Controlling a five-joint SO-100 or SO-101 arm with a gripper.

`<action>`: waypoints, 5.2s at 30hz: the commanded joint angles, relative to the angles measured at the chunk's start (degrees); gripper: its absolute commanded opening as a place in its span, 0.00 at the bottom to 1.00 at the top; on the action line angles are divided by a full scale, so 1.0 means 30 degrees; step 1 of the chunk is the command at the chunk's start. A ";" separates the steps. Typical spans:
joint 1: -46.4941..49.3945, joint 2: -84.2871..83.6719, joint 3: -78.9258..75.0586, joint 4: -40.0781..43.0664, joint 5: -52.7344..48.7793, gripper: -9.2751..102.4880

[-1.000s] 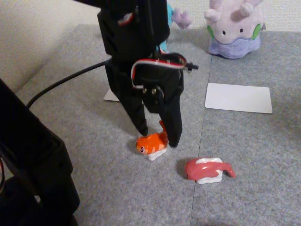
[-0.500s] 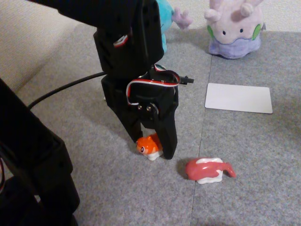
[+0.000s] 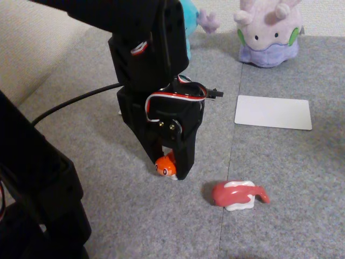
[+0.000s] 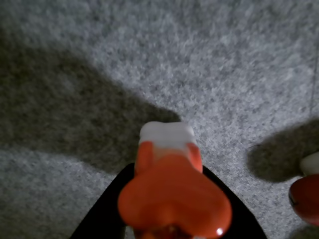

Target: Wooper wants to eat egg sudhi, and Goomy wants to eat shrimp sushi

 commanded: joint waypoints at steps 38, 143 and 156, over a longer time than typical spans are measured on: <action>0.1084 -1.4326 -3.0146 0.7354 -0.2842 0.13; -1.4795 1.2832 -0.8848 0.8818 0.3604 0.32; -1.4678 1.7314 0.4541 0.0645 0.3516 0.31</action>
